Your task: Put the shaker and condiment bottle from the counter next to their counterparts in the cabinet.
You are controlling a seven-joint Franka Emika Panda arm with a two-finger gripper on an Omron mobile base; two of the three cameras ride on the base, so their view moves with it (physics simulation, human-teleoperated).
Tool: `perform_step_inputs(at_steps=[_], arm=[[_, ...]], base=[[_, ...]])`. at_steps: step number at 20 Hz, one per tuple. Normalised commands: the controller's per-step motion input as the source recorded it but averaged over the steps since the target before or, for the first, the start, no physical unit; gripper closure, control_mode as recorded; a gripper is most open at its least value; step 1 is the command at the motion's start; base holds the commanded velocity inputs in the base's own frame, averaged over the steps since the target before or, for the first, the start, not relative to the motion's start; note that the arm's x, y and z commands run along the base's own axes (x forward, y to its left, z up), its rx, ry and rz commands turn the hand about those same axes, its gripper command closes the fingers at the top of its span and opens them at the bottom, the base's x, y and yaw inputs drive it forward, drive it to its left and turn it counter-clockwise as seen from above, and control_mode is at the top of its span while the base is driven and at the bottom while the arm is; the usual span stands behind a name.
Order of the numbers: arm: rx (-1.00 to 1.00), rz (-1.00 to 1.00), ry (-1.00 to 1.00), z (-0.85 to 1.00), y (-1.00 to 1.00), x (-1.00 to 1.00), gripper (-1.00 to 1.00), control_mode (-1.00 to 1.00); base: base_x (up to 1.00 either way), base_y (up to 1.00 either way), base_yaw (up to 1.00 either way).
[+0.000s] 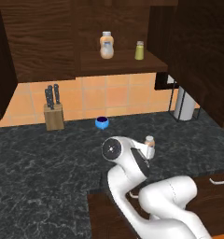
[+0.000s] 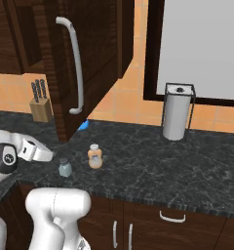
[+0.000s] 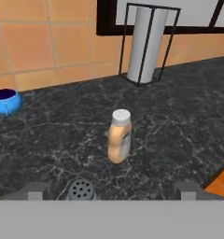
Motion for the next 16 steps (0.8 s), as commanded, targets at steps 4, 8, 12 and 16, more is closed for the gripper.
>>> perform_step_inputs(at_steps=[4,8,12,16], arm=[[-0.14,-0.05,-0.03,-0.49,0.53,0.0,-1.0,-1.0],[-0.15,-0.03,-0.03,-0.34,0.51,0.0,-1.0,-1.0],[-0.01,0.0,0.0,-0.08,0.03,0.02,-1.0,-1.0],[0.0,0.0,-0.03,-0.31,0.0,0.02,-1.0,-1.0]], base=[[0.0,0.0,0.0],[0.0,0.0,0.0],[0.0,0.0,0.0],[0.0,0.0,0.0]])
